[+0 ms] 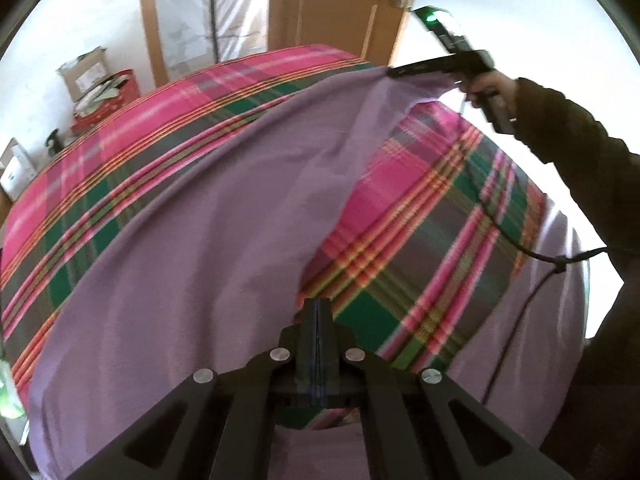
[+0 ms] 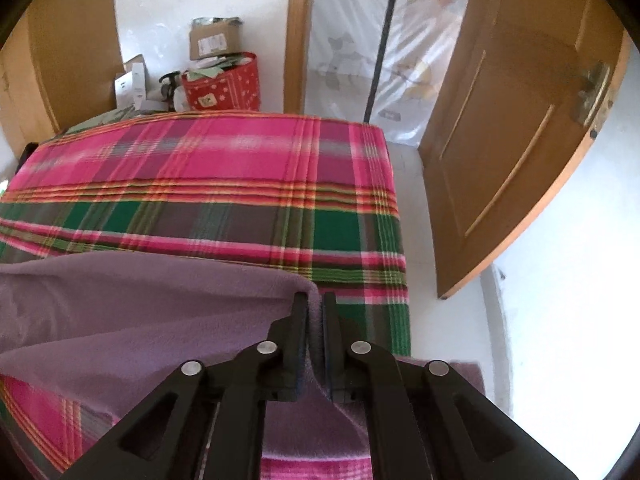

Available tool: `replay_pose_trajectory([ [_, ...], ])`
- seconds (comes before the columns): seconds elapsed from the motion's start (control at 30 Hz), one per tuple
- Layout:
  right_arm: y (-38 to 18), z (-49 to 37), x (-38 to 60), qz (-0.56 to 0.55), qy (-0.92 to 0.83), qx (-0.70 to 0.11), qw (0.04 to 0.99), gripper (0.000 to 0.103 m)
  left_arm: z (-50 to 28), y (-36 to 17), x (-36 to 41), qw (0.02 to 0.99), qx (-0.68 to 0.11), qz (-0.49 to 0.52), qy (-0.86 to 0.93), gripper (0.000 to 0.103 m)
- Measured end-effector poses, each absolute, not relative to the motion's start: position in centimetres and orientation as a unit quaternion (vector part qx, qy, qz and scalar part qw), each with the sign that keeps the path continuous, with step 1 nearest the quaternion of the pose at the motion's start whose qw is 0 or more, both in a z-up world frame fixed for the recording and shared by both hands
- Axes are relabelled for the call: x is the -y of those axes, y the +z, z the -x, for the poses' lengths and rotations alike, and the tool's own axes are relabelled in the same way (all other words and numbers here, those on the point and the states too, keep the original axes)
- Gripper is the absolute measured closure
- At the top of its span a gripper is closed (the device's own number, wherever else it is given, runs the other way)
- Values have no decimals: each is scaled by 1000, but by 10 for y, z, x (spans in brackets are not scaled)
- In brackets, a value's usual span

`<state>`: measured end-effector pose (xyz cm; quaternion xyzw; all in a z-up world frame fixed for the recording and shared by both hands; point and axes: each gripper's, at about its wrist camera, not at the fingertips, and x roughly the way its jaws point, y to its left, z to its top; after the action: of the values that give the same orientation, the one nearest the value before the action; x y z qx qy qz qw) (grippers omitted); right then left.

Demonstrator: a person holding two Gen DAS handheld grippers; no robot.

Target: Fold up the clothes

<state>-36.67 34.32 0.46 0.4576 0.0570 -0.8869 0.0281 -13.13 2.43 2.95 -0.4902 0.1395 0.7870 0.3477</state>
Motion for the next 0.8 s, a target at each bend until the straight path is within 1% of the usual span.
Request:
replay_pose_trajectory([
  [0.07, 2, 367, -348, -461, -886, -40, 30, 89, 132, 31, -26, 342, -140, 488, 791, 103],
  [0.17, 3, 362, -356, -456, -889, -20, 30, 79, 136, 32, -25, 330, -129, 490, 797, 102],
  [0.2, 5, 358, -360, -451, -892, -10, 28, 77, 139, 32, -24, 321, -127, 491, 800, 102],
  [0.3, 16, 342, -370, -430, -902, 23, 37, 76, 146, 31, -24, 299, -121, 495, 807, 101],
  [0.43, 25, 316, -367, -423, -905, 23, 46, 75, 147, 23, -32, 281, -136, 504, 806, 101],
  [0.5, 25, 301, -367, -426, -902, 41, 46, 75, 149, 16, -36, 272, -143, 512, 802, 101],
  [0.6, 23, 276, -370, -430, -898, 90, 33, 75, 152, 11, -31, 263, -132, 520, 802, 101],
  [0.7, 15, 258, -371, -440, -885, 145, 39, 75, 156, 8, -30, 256, -120, 523, 804, 101],
  [0.8, 8, 253, -367, -446, -877, 170, 56, 75, 155, 6, -34, 253, -120, 523, 805, 101],
])
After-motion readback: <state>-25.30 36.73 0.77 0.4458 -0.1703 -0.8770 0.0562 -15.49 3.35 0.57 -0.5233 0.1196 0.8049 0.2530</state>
